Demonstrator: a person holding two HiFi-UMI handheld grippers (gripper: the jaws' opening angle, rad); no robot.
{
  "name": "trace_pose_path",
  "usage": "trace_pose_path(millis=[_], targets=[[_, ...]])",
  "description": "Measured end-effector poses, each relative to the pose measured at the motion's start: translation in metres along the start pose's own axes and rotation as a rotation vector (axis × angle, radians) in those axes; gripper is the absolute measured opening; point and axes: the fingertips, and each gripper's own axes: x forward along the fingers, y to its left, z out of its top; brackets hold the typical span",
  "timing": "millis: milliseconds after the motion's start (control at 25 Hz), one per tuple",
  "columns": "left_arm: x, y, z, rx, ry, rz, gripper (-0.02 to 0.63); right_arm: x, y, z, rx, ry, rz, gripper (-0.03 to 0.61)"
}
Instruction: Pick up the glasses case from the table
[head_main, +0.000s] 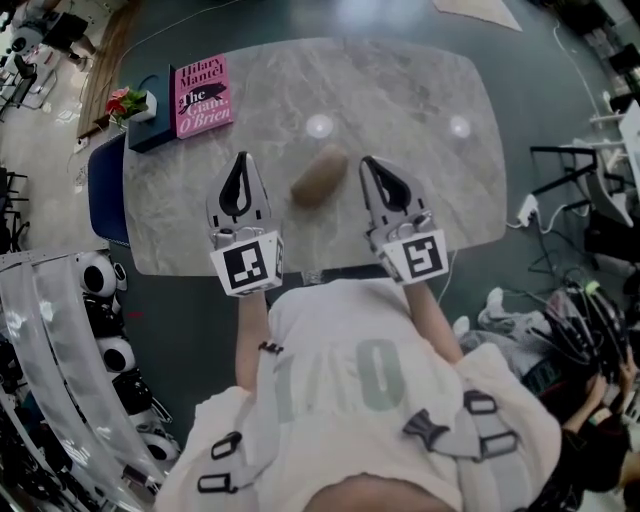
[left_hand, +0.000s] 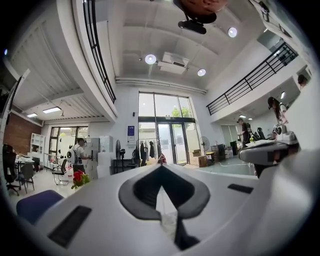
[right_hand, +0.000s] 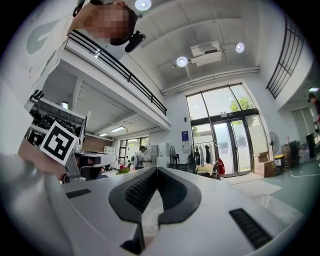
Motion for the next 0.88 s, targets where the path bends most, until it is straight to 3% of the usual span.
trace_pose_path(millis=[120, 160, 200, 240, 360, 880], targets=[[0.000, 0.003, 0.002, -0.020, -0.011, 0.011, 0.003, 0.001, 0.000, -0.003, 0.016, 0.006, 0.012, 0.003], [-0.001, 0.003, 0.003, -0.028, -0.013, 0.012, 0.003, 0.001, 0.000, -0.006, 0.029, 0.011, 0.019, 0.037], [-0.002, 0.003, 0.001, -0.025, -0.009, 0.010, 0.003, 0.001, -0.001, -0.009, 0.040, 0.017, 0.025, 0.160], [-0.004, 0.004, -0.001, -0.016, -0.001, 0.005, 0.003, 0.001, -0.001, -0.012, 0.045, 0.025, 0.026, 0.243], [-0.008, 0.005, -0.003, -0.003, 0.006, 0.003, 0.003, 0.000, -0.001, -0.018, 0.042, 0.051, 0.020, 0.372], [-0.008, 0.004, 0.008, -0.008, -0.027, 0.000, 0.003, 0.003, -0.005, -0.021, 0.038, 0.080, 0.071, 0.394]])
